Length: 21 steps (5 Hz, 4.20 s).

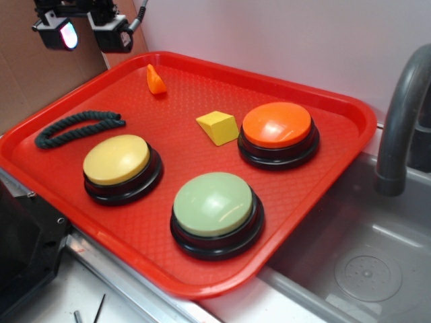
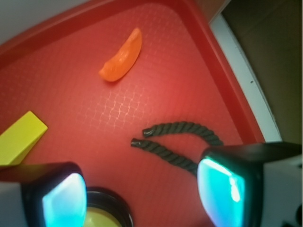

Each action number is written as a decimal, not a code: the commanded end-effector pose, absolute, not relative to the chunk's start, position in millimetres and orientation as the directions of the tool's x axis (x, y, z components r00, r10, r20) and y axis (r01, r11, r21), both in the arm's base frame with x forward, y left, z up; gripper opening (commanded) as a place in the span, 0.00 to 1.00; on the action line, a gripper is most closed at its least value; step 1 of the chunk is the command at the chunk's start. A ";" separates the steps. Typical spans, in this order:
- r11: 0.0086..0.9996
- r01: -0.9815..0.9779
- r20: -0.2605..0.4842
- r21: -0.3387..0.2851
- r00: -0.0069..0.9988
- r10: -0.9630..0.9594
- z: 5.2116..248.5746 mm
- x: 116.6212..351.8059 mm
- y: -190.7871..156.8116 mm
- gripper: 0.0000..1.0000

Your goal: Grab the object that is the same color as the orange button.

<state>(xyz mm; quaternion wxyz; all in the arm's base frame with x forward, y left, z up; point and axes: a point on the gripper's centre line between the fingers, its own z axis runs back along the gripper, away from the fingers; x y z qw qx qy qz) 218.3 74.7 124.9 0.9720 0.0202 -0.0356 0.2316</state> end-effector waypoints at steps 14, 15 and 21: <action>0.620 -0.785 0.246 -0.004 0.600 0.761 25.7 289.5 113.9 0.00; 0.640 -0.768 0.246 0.012 0.622 0.743 24.3 291.7 111.2 0.00; 0.979 -0.205 0.086 -0.005 0.975 0.205 188.5 243.8 71.5 0.00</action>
